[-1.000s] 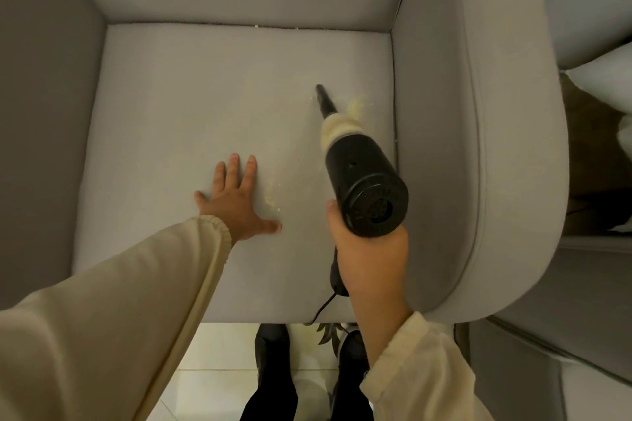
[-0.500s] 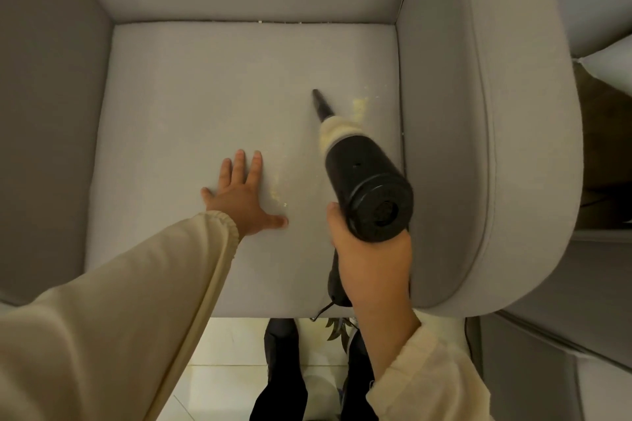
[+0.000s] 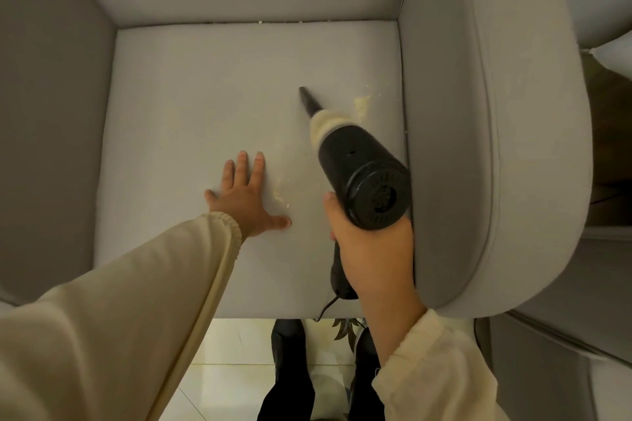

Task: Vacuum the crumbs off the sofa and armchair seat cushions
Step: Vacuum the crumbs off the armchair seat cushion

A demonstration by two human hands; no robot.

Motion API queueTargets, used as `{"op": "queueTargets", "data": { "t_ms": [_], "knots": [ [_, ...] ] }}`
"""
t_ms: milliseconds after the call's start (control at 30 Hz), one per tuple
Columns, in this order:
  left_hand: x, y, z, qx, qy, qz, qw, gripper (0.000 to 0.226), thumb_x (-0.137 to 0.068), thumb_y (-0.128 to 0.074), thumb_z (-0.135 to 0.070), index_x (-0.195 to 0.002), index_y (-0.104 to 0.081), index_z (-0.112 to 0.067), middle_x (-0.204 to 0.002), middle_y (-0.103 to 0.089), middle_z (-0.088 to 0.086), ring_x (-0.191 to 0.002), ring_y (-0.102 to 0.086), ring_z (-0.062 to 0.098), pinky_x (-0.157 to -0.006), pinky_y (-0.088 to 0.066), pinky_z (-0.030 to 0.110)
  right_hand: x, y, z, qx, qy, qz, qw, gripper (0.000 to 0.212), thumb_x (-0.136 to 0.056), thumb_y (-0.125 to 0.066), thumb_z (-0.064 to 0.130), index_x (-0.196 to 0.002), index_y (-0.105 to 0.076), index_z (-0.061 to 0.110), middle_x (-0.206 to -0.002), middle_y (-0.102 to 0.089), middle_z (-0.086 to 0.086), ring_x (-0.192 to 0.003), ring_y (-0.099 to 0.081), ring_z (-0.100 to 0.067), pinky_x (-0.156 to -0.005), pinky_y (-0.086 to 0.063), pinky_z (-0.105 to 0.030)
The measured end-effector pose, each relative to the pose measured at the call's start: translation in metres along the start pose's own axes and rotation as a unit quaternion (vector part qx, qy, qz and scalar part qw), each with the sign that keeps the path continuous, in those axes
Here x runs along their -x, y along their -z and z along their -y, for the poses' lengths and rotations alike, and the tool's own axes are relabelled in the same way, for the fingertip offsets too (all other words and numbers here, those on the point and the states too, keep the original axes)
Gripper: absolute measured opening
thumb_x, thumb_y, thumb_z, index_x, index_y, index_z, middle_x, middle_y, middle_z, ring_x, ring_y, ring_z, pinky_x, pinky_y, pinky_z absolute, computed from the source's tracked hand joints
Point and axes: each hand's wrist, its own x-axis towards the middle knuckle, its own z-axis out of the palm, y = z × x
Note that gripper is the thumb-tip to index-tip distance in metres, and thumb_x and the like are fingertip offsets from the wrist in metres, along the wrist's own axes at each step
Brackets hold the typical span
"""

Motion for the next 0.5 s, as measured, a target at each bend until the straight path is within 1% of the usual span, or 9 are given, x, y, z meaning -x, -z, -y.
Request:
{"op": "queueTargets", "data": {
  "t_ms": [67, 133, 233, 333, 367, 433, 500],
  "knots": [
    [-0.001, -0.002, 0.001, -0.002, -0.004, -0.001, 1.0, 0.147, -0.063, -0.074, -0.086, -0.155, 0.031, -0.041, -0.168, 0.032, -0.006, -0.157, 0.022, 0.025, -0.12, -0.014, 0.071, 0.006, -0.004, -0.004, 0.023, -0.002, 0.026, 0.999, 0.025, -0.084, -0.088, 0.03, -0.103, -0.075, 0.02, -0.082, -0.075, 0.002, -0.074, -0.07, -0.008, -0.066, -0.057, -0.015],
    [-0.001, -0.003, 0.001, -0.004, -0.003, -0.007, 1.0, 0.146, -0.064, -0.073, -0.087, -0.155, 0.031, -0.04, -0.169, 0.031, -0.005, -0.157, 0.022, 0.026, -0.121, -0.011, 0.071, 0.011, -0.006, -0.007, 0.009, 0.001, 0.022, 1.0, 0.024, -0.084, -0.089, 0.025, -0.103, -0.073, 0.025, -0.086, -0.075, 0.001, -0.078, -0.07, -0.006, -0.068, -0.056, -0.014],
    [0.006, -0.002, -0.001, -0.013, 0.0, -0.019, 1.0, 0.142, -0.067, -0.07, -0.085, -0.157, 0.029, -0.038, -0.168, 0.031, -0.006, -0.158, 0.021, 0.023, -0.121, -0.007, 0.072, 0.014, 0.001, 0.001, -0.022, 0.033, -0.038, 0.999, 0.029, -0.083, -0.089, 0.024, -0.095, -0.065, 0.035, -0.086, -0.072, 0.01, -0.081, -0.069, 0.002, -0.07, -0.05, -0.004],
    [0.018, -0.007, -0.002, 0.007, -0.005, -0.051, 0.999, 0.133, -0.075, -0.068, -0.081, -0.16, 0.024, -0.037, -0.169, 0.028, -0.007, -0.158, 0.019, 0.021, -0.12, -0.008, 0.073, 0.01, 0.018, 0.012, -0.083, 0.026, -0.095, 0.992, 0.033, -0.085, -0.086, 0.02, -0.099, -0.06, 0.036, -0.088, -0.068, 0.015, -0.081, -0.065, 0.014, -0.072, -0.046, 0.0],
    [0.022, -0.01, -0.003, 0.013, -0.009, -0.062, 0.998, 0.126, -0.079, -0.063, -0.081, -0.161, 0.022, -0.036, -0.17, 0.027, -0.007, -0.158, 0.019, 0.02, -0.12, -0.008, 0.072, 0.007, 0.024, 0.012, -0.065, 0.028, -0.108, 0.992, 0.033, -0.085, -0.086, 0.023, -0.098, -0.059, 0.038, -0.088, -0.068, 0.016, -0.081, -0.064, 0.017, -0.073, -0.045, 0.001],
    [0.03, -0.015, -0.006, 0.026, -0.008, -0.076, 0.997, 0.111, -0.086, -0.047, -0.083, -0.163, 0.017, -0.035, -0.171, 0.025, -0.007, -0.158, 0.019, 0.019, -0.121, -0.007, 0.071, 0.004, 0.034, 0.009, -0.018, 0.02, -0.116, 0.993, 0.031, -0.083, -0.086, 0.032, -0.096, -0.06, 0.041, -0.089, -0.069, 0.016, -0.081, -0.063, 0.017, -0.075, -0.045, 0.001],
    [0.034, -0.019, -0.007, 0.051, 0.01, -0.08, 0.995, 0.103, -0.09, -0.037, -0.084, -0.164, 0.014, -0.034, -0.171, 0.022, -0.008, -0.159, 0.017, 0.018, -0.121, -0.008, 0.071, 0.006, 0.037, 0.001, -0.009, 0.009, -0.11, 0.994, 0.024, -0.083, -0.085, 0.035, -0.098, -0.065, 0.035, -0.087, -0.072, 0.01, -0.081, -0.067, 0.008, -0.078, -0.052, -0.007]
  ]
}}
